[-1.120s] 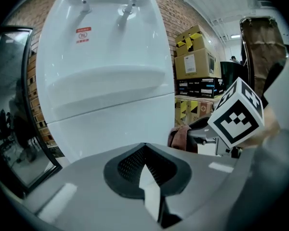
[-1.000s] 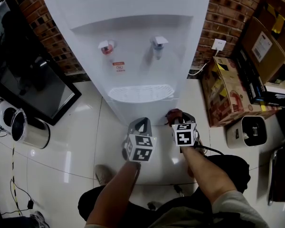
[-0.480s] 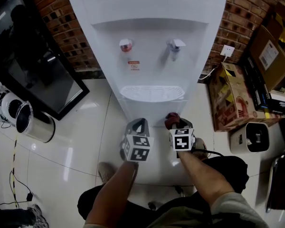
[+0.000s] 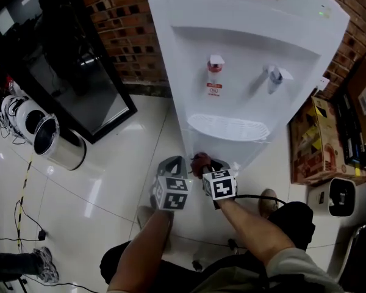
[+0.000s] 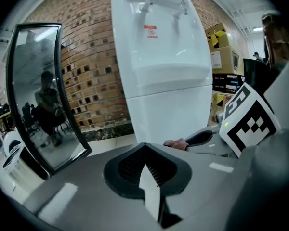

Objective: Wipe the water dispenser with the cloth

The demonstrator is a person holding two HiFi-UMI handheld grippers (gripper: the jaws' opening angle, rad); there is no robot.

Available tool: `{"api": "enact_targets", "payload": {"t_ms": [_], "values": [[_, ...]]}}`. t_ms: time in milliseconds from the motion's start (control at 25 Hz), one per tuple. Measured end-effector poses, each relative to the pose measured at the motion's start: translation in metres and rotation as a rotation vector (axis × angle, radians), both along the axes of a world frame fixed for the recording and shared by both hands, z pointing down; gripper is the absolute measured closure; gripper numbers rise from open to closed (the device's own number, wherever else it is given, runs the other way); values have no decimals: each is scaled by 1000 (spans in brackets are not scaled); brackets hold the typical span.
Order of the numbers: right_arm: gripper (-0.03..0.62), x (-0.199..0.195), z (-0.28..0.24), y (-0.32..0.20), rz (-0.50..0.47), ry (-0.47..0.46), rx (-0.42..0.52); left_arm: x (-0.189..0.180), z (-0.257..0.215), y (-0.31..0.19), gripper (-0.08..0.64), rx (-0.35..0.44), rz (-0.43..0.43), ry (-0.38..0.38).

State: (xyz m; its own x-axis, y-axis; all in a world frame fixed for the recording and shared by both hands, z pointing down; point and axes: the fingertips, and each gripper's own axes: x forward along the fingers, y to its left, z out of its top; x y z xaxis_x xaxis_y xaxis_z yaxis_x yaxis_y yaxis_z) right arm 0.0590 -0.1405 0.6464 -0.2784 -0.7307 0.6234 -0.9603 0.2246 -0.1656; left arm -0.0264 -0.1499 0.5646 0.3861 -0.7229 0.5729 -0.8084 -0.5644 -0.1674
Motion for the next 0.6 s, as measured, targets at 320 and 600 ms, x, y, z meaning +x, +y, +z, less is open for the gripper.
{"api": "enact_targets", "payload": {"t_ms": [320, 600], "values": [[522, -33, 47, -33, -53, 39, -80, -64, 36, -20, 560, -72, -99, -63], [522, -39, 73, -41, -55, 48, -128, -97, 92, -21, 560, -154, -186, -125]]}}
